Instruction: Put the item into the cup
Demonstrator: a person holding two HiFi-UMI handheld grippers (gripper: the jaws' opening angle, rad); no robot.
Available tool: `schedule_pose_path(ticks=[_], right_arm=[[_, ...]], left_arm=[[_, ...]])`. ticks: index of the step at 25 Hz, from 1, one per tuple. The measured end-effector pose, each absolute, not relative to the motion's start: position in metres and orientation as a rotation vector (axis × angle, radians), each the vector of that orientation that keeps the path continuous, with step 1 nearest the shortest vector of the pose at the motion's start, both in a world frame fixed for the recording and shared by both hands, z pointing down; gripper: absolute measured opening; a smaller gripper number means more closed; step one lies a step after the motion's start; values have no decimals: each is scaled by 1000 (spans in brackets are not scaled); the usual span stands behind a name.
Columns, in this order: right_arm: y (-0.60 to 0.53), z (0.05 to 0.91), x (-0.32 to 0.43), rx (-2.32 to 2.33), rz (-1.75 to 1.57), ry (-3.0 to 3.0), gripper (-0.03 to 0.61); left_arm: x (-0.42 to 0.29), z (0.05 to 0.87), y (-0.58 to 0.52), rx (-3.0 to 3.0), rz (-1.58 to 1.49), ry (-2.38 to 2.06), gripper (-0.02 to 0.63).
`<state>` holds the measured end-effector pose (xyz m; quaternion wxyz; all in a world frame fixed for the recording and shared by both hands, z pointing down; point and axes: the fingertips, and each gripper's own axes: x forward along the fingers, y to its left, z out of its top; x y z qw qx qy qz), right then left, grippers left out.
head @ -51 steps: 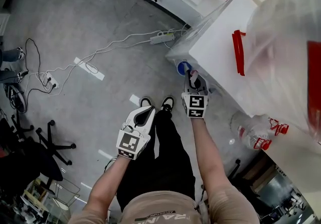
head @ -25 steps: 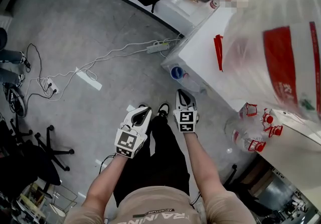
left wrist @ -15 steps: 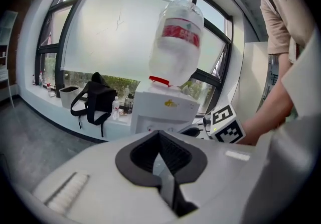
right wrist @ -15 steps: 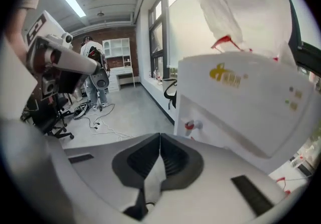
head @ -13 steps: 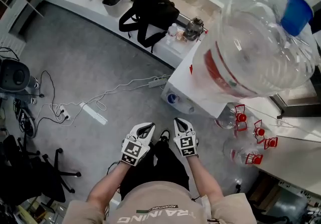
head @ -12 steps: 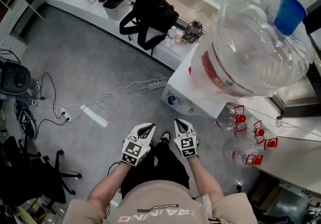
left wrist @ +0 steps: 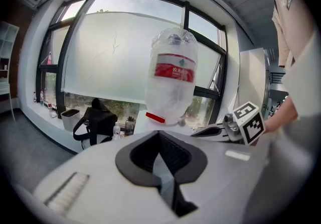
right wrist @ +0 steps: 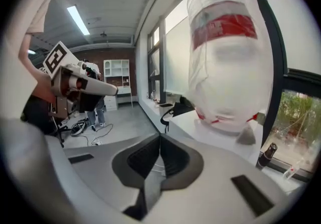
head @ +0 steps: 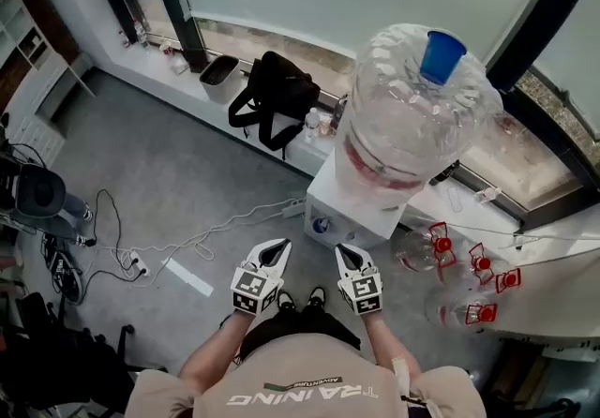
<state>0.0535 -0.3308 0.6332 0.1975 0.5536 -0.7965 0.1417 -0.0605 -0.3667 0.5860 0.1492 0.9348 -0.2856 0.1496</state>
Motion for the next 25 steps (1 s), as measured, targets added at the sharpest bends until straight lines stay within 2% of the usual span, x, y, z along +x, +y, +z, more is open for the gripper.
schedule_pose_path(ticks=[25], right_arm=[[-384, 424, 49, 1664, -73, -2468, 11]], left_arm=[[-75, 445, -443, 2892, 188, -1062, 8]])
